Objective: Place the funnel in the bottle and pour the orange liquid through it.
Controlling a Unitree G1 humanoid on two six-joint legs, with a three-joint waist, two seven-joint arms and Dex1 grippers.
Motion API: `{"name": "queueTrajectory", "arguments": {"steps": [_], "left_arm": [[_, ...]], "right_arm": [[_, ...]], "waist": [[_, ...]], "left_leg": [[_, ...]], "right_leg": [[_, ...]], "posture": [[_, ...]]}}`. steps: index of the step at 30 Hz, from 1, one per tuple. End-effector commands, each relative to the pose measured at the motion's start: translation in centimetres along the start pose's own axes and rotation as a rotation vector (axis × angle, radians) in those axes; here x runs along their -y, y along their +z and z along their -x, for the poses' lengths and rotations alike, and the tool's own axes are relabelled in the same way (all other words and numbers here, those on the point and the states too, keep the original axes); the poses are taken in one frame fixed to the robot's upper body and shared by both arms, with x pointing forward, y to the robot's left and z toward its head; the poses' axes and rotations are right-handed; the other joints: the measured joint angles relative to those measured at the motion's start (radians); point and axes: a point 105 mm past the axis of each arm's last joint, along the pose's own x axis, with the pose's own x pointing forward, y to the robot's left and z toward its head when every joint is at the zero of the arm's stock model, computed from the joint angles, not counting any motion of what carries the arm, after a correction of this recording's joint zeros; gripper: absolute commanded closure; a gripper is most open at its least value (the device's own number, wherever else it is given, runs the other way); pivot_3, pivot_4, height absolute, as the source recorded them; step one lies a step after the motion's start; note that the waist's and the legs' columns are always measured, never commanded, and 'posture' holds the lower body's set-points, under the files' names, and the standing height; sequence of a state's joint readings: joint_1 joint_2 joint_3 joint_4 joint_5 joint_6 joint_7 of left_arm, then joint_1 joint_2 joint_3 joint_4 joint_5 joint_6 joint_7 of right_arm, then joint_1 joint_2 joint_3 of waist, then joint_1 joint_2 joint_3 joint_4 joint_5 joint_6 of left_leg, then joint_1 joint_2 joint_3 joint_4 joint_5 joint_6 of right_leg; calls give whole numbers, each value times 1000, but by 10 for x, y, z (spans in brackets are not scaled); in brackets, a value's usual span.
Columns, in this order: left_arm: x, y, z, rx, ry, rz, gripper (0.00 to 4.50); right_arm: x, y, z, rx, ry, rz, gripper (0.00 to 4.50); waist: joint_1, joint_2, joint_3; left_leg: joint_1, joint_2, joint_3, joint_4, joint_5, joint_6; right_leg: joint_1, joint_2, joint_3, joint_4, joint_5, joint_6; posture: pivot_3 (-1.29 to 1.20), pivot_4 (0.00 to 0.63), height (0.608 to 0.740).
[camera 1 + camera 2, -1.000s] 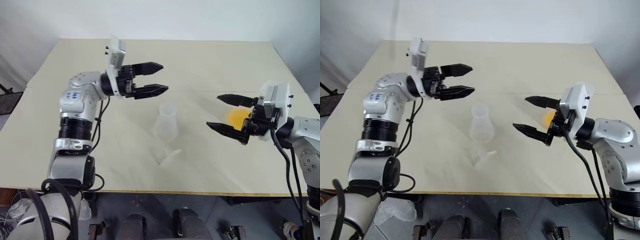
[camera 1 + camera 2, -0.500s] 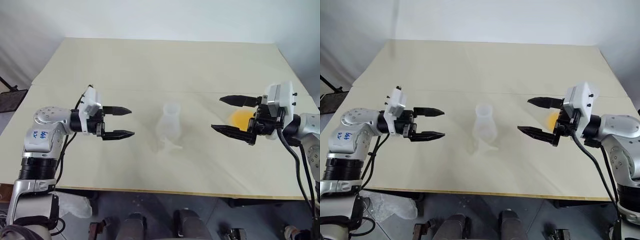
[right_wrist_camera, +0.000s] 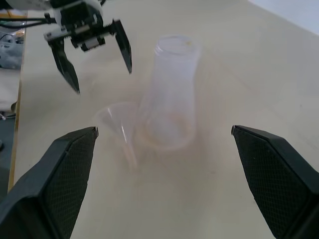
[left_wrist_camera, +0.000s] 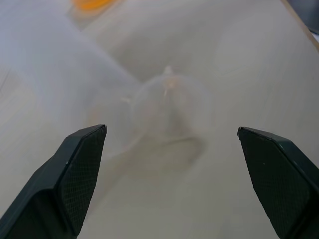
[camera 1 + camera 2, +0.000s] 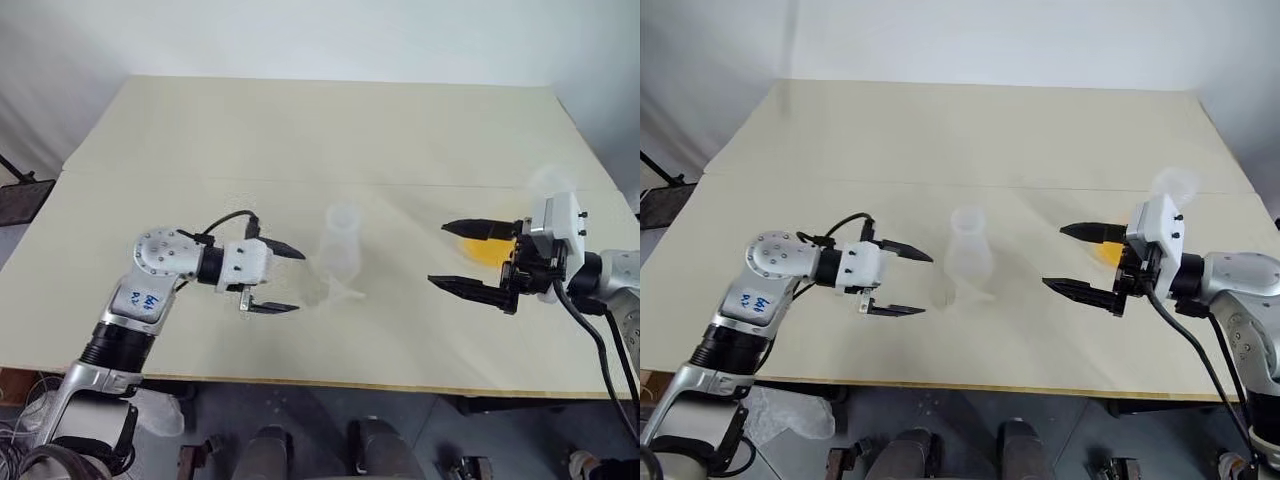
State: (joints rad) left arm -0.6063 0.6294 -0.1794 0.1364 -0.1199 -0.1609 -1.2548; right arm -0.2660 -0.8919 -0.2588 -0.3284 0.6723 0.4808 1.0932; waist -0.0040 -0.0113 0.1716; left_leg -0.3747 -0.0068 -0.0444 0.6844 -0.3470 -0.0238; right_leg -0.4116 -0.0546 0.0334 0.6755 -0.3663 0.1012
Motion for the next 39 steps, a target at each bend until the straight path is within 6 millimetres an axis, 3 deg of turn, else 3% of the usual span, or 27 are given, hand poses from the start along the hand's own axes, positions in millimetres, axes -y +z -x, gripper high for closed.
{"name": "queueTrajectory", "arguments": {"steps": [1,11,18,27,39], "left_arm": [[-2,9,-5,22,-25,-146,16],[-20,14,-17,-15,-39,-372,16],[-23,18,-19,-2,-48,-413,16],[-12,26,-35,50,-102,-446,16],[-22,19,-36,11,-107,-466,16]], "right_arm": [[-3,13,4,40,-22,43,0],[-11,9,7,53,-52,33,0],[-14,9,7,64,-74,32,0],[-13,11,7,71,-90,38,0],[-14,11,9,69,-115,34,0]], "waist": [[1,0,0],[5,0,0],[3,0,0],[4,0,0],[5,0,0]], "left_leg": [[0,0,0,0,0,0],[0,-1,0,0,0,0],[0,0,0,0,0,0],[0,-1,0,1,0,1],[0,-1,0,1,0,1]], "right_leg": [[0,0,0,0,0,0],[1,0,0,-1,0,1],[1,0,0,0,0,1],[1,0,0,0,0,1],[1,0,0,0,0,1]], "posture": [[0,150,740],[0,150,740],[0,150,740],[0,150,740],[0,150,740]]}}
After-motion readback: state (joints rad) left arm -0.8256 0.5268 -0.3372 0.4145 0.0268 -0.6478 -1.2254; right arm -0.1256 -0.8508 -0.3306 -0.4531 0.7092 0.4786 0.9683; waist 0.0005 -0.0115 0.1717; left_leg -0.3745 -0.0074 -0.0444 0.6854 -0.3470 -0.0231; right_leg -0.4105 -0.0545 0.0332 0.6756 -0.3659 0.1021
